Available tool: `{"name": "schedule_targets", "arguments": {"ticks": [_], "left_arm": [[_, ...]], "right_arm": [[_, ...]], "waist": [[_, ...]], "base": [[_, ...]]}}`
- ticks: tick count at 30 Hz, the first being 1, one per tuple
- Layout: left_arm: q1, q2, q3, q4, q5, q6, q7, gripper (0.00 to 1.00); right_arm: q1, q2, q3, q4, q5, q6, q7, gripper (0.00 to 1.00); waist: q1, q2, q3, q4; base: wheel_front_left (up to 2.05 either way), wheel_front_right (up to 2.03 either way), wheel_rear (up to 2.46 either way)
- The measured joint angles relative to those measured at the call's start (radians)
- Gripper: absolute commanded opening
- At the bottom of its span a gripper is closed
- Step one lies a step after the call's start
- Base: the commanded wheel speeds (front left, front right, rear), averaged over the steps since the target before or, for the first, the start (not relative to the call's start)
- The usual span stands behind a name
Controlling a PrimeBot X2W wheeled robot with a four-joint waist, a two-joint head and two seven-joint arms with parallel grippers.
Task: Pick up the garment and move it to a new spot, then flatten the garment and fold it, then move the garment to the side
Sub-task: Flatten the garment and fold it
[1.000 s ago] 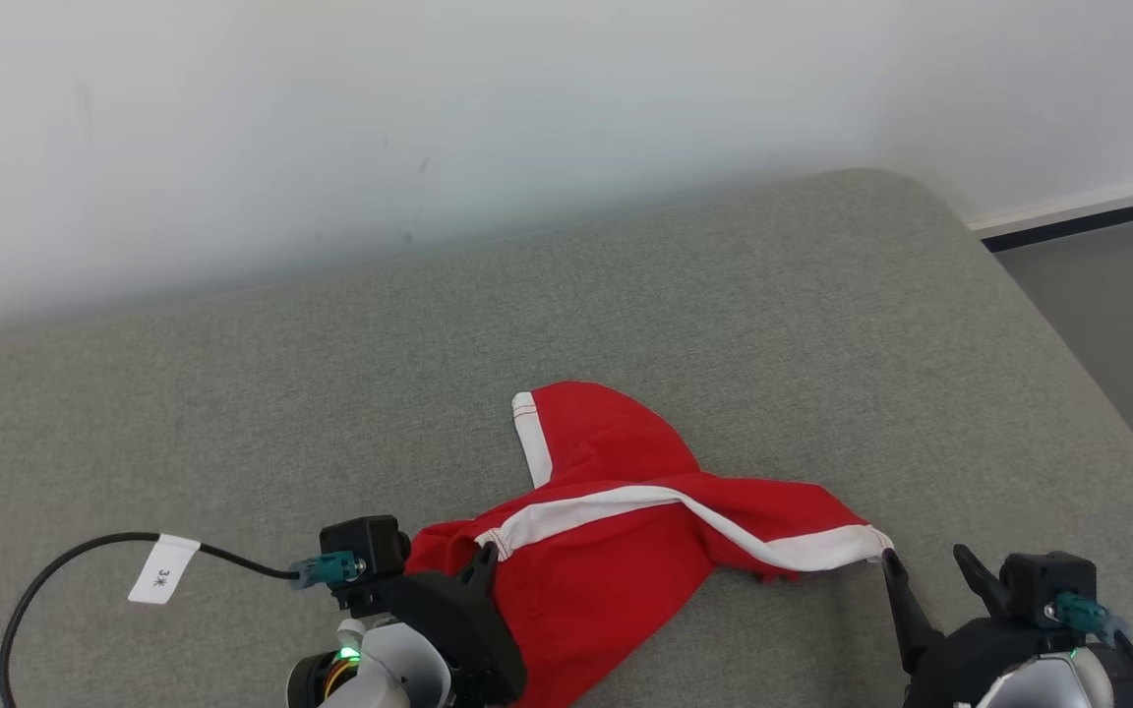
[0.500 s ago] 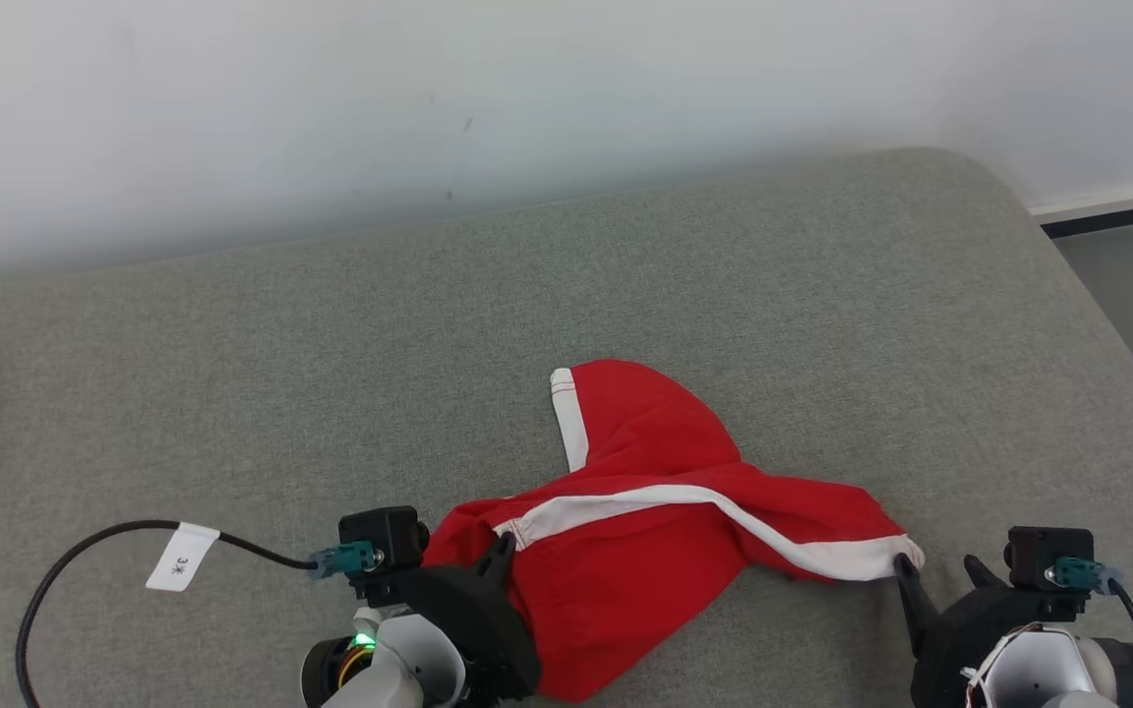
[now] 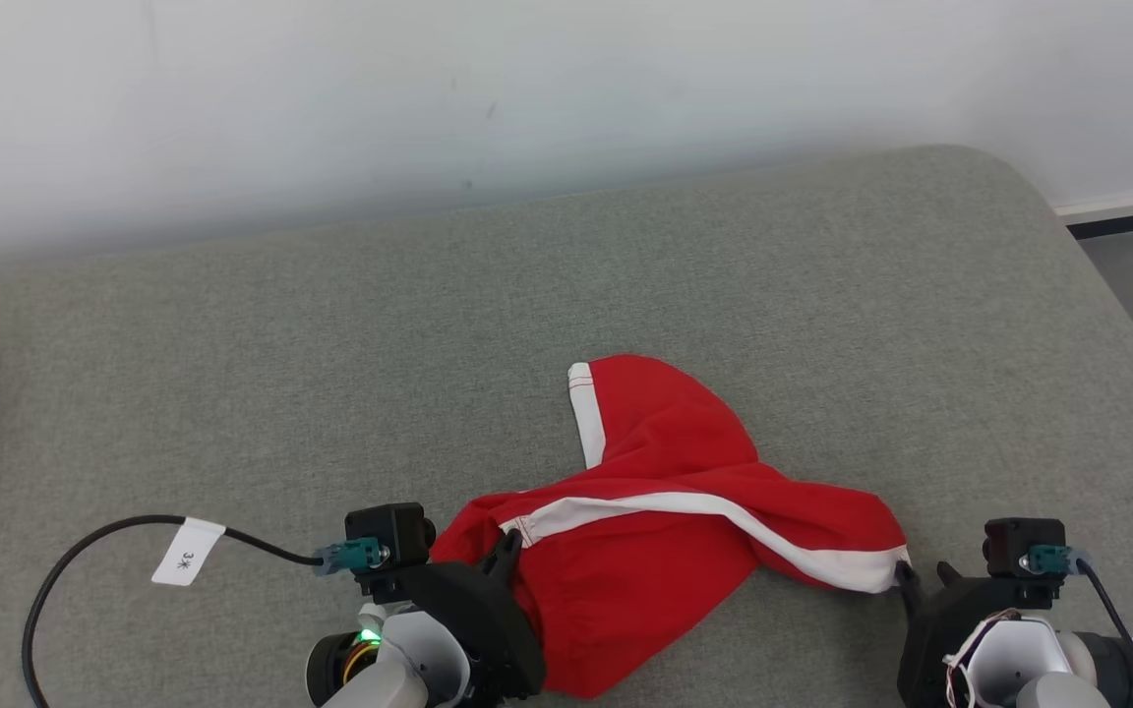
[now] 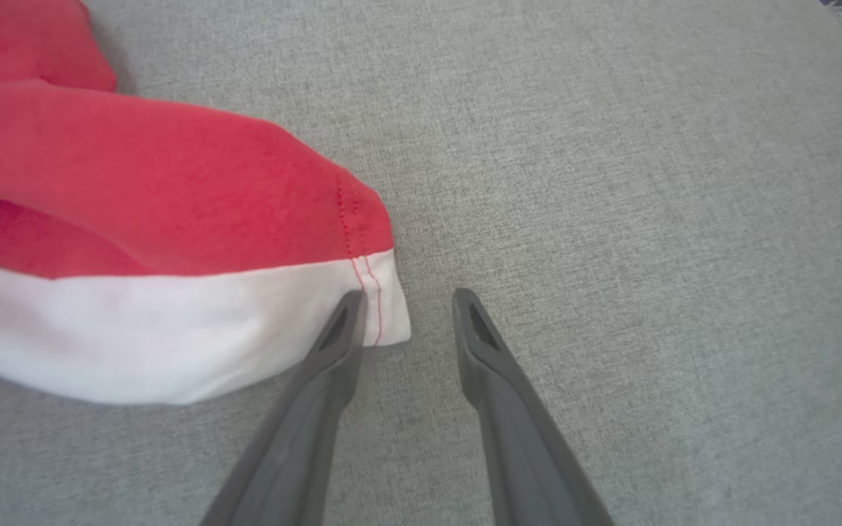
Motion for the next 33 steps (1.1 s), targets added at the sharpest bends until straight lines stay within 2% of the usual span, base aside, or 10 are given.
{"name": "schedule_targets", "arguments": {"ticks": [1, 7, 12, 16, 22, 23, 25, 26, 31, 33], "left_arm": [[-0.001, 0.0, -0.001, 0.0, 0.0, 0.0, 0.0, 0.0], [-0.005, -0.004, -0.003, 0.001, 0.0, -0.007, -0.001, 0.0], [-0.006, -0.004, -0.001, 0.004, 0.0, -0.007, -0.007, 0.0], [-0.012, -0.004, -0.001, 0.007, 0.0, -0.007, -0.008, 0.0], [-0.016, -0.004, 0.001, 0.006, 0.0, -0.007, -0.009, 0.0], [-0.016, -0.004, 0.001, 0.006, 0.0, -0.007, -0.009, 0.0], [-0.016, -0.004, 0.001, 0.007, 0.0, -0.007, -0.009, 0.0], [-0.016, -0.005, 0.001, 0.008, -0.001, -0.007, -0.009, 0.0], [-0.016, -0.01, 0.01, 0.01, -0.007, -0.018, -0.027, 0.0], [-0.016, -0.018, 0.03, -0.003, -0.017, -0.031, -0.05, 0.0]], "right_arm": [[-0.006, 0.0, -0.002, 0.008, -0.001, 0.0, 0.001, 0.5], [-0.026, 0.001, -0.022, 0.052, -0.013, 0.0, 0.027, 0.41], [-0.028, 0.002, -0.023, 0.058, -0.014, 0.0, 0.033, 0.47], [-0.034, 0.003, -0.009, 0.066, 0.0, 0.0, 0.036, 0.44], [-0.048, 0.002, 0.021, 0.082, 0.042, -0.001, 0.071, 0.22], [-0.048, 0.002, 0.023, 0.084, 0.049, -0.001, 0.076, 0.22], [-0.048, 0.002, 0.027, 0.085, 0.054, -0.001, 0.082, 0.03], [-0.048, 0.003, 0.029, 0.085, 0.054, -0.001, 0.084, 0.0], [-0.043, 0.002, 0.039, 0.059, 0.075, -0.002, 0.059, 0.0], [-0.044, 0.007, 0.044, 0.031, 0.122, 0.0, 0.047, 0.0]], "waist": [[0.0, 0.0, 0.001, 0.003], [0.0, 0.0, 0.012, 0.018], [0.0, 0.0, 0.017, 0.025], [-0.0001, -0.0001, 0.02, 0.029], [-0.0001, -0.0001, 0.023, 0.037], [-0.0001, -0.0001, 0.023, 0.038], [0.0, -0.0001, 0.021, 0.04], [-0.0001, -0.0002, 0.021, 0.04], [0.0, 0.0, 0.007, 0.039], [0.0, 0.0, -0.002, 0.038]], "base": [[0.0, 0.0, 0.0], [0.0, 0.0, 0.0], [0.0, 0.0, 0.0], [0.0, 0.0, 0.0], [0.0, 0.0, 0.0], [0.0, 0.0, 0.0], [0.0, 0.0, 0.0], [0.0, 0.0, 0.0], [0.0, 0.0, 0.0], [0.0, 0.0, 0.0]]}}
